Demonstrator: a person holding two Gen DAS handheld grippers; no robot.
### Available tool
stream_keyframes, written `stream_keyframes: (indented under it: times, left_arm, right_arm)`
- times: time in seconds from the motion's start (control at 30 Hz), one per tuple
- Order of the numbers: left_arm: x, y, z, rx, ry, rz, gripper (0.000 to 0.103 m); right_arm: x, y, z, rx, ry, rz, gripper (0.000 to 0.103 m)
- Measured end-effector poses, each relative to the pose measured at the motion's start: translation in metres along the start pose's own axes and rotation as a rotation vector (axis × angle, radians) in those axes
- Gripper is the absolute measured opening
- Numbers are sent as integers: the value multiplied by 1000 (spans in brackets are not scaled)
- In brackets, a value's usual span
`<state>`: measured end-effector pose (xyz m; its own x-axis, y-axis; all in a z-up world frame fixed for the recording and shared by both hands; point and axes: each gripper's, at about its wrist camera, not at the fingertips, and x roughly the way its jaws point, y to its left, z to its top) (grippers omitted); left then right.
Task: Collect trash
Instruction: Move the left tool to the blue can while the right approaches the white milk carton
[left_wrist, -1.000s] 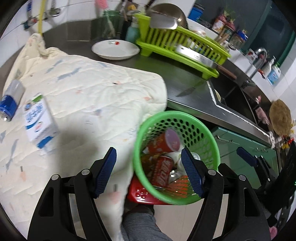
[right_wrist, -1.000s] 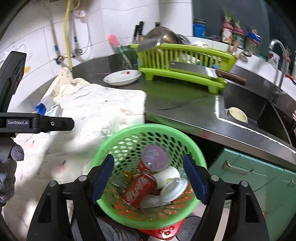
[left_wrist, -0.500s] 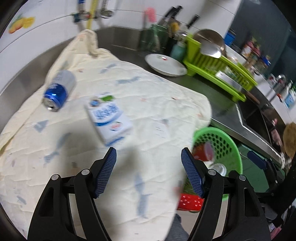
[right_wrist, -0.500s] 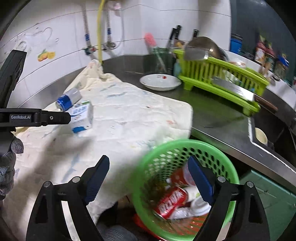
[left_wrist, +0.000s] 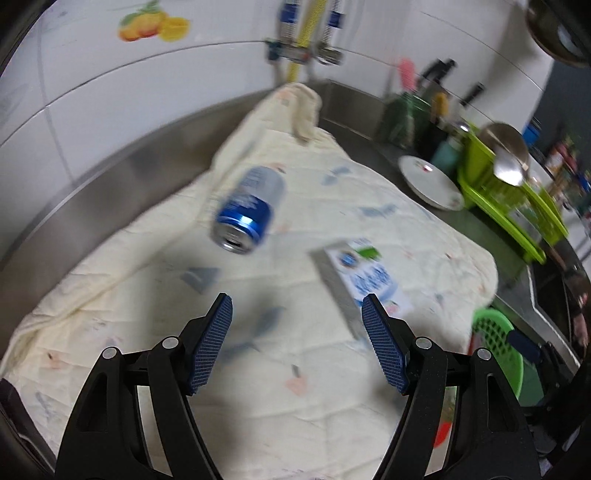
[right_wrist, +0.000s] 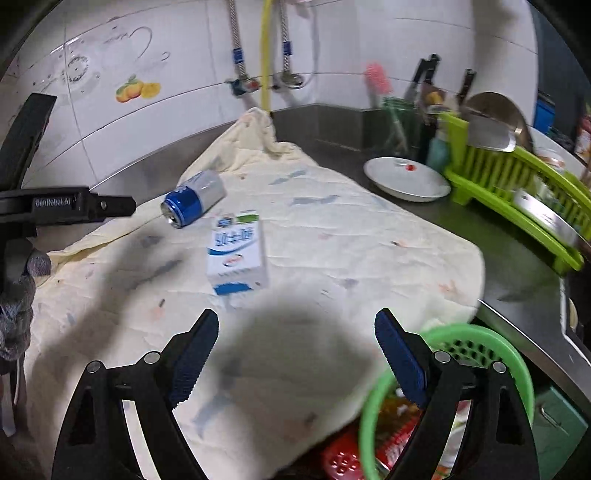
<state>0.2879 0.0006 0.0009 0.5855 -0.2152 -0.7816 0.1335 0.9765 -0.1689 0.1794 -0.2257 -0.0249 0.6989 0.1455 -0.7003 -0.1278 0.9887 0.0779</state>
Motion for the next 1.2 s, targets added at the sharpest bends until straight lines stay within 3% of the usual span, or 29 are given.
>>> stream_keyframes:
  times: [0.2, 0.53, 1.0, 1.2]
  left_arm:
    - [11, 34, 17, -45, -1, 25, 72]
    - [42, 52, 42, -39, 14, 53, 72]
    - [95, 41, 82, 48, 51, 66, 75]
    - [121, 37, 92, 77, 71, 71, 75]
  right_arm:
    - [33, 22, 21, -16, 23, 48, 83]
    - [91, 50, 46, -57, 75, 75, 83]
    - [143, 55, 61, -84, 134, 71, 83]
    - [154, 52, 60, -88, 155, 70, 74]
